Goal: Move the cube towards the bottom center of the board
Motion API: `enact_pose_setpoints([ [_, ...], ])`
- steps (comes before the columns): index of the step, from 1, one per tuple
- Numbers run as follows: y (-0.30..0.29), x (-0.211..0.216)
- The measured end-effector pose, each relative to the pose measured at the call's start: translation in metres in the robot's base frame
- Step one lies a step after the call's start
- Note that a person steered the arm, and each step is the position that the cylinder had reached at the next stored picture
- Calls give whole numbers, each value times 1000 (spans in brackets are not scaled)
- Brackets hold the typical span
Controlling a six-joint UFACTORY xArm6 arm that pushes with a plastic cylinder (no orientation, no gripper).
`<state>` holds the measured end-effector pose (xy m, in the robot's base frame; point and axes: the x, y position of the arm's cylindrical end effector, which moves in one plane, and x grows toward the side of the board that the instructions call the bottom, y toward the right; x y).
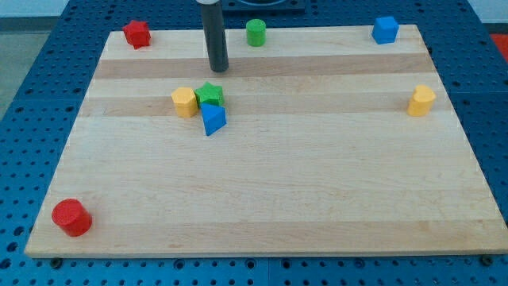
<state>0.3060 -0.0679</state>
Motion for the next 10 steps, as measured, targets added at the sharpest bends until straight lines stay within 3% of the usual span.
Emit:
enact_pose_setpoints([
  [1, 83, 21],
  [4, 353, -4],
  [5, 395, -52],
  [6, 394, -113],
  [7, 383, -115],
  [10, 253, -101],
])
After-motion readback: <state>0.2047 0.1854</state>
